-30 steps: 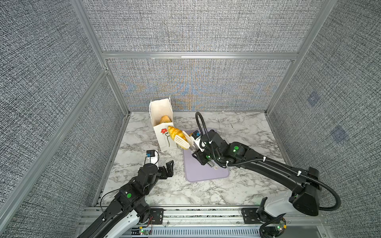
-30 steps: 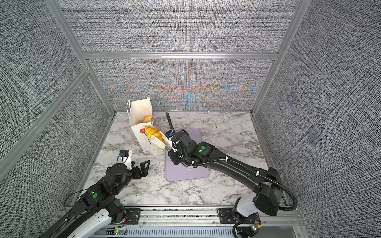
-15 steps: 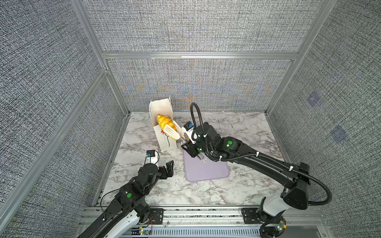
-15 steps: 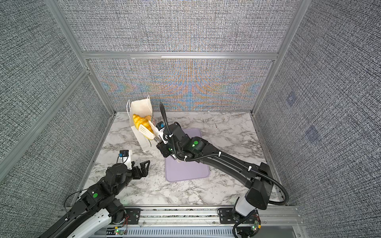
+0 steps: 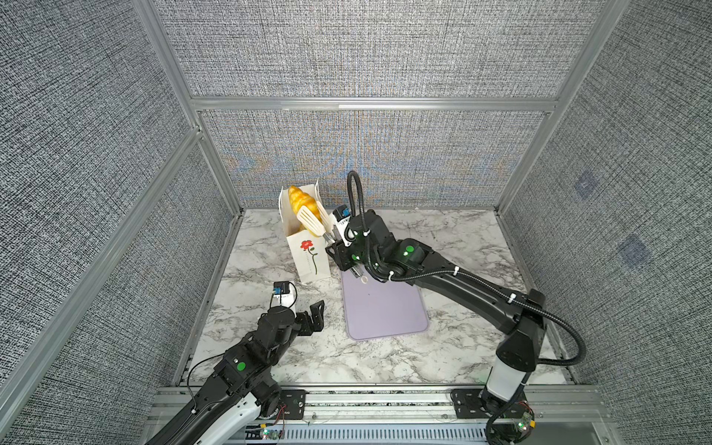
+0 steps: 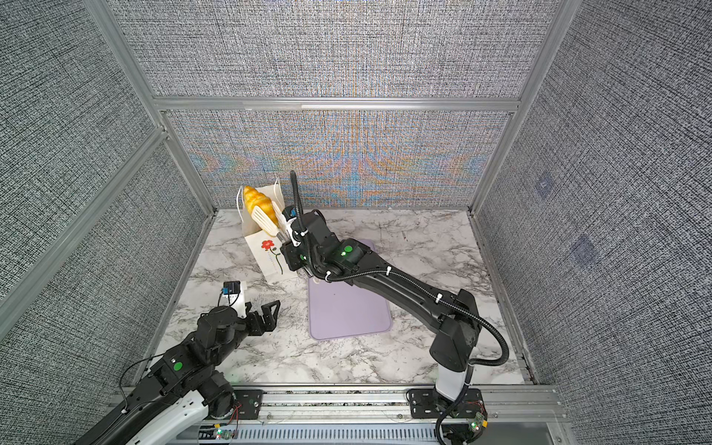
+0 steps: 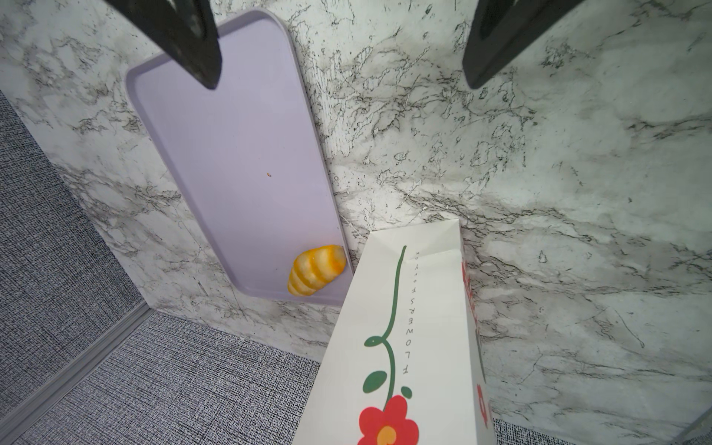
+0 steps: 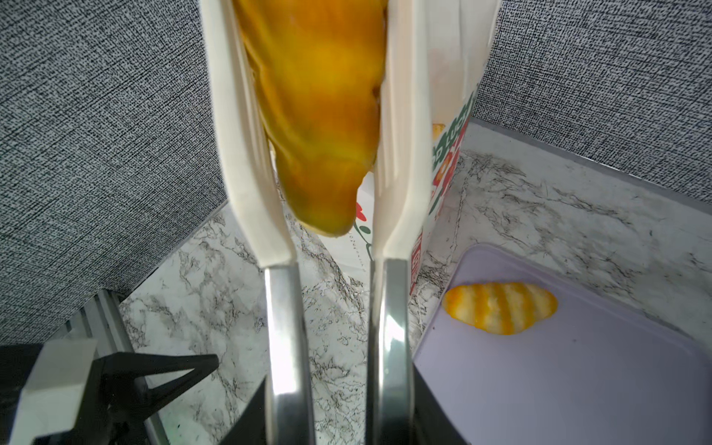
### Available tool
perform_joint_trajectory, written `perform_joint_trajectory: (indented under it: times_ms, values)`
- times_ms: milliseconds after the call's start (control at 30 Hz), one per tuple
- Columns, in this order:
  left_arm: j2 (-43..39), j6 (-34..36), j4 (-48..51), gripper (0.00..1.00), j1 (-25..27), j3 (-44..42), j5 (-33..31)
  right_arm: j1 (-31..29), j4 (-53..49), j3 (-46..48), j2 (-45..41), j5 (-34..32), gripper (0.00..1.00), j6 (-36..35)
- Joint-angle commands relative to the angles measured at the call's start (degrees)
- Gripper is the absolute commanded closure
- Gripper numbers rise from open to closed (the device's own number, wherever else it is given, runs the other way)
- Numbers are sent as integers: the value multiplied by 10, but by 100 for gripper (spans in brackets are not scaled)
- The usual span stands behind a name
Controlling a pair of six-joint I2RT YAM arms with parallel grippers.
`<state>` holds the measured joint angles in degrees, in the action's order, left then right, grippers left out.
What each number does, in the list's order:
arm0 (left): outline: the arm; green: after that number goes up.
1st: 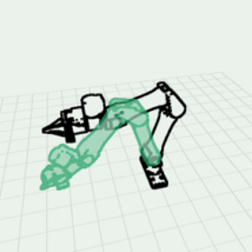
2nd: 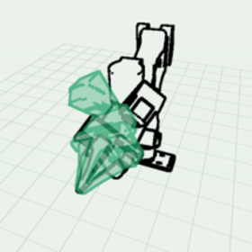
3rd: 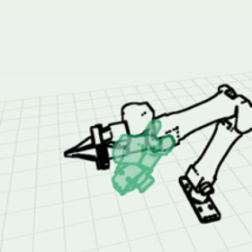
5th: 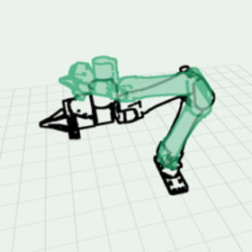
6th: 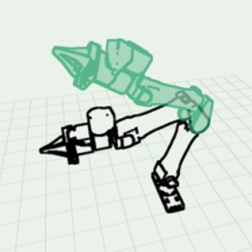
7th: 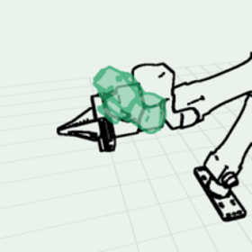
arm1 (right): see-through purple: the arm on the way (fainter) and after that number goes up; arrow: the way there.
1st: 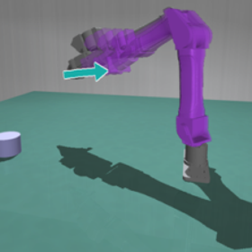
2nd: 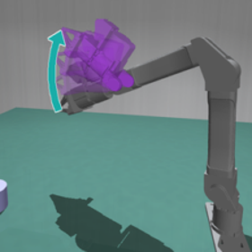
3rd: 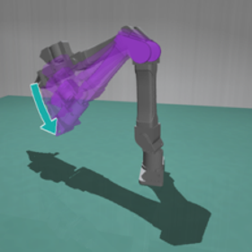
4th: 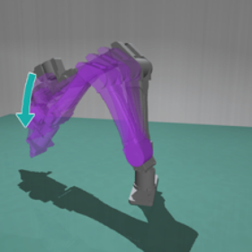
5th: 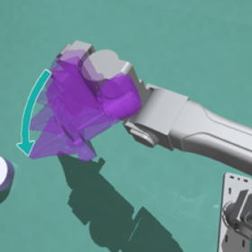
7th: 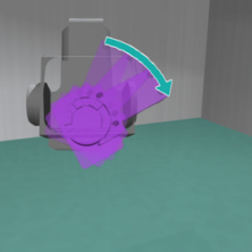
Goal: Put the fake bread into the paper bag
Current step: 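Carry the large croissant in the tongs over the paper bag, then lower the large croissant into the bag and open the tongs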
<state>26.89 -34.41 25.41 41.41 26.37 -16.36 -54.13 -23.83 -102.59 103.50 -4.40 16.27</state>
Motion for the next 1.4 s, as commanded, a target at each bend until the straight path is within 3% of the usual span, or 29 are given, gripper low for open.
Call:
perform_joint_trajectory:
  times_ms: [0,700,1367]
  values:
    - [2,4,-3,1,0,0,-1,6,34,-25,15,4,62,20]
    - [1,6,-7,1,-1,-3,0,24,-8,-164,129,24,58,38]
    - [-3,5,-6,1,0,-4,1,30,-43,-192,135,12,37,17]
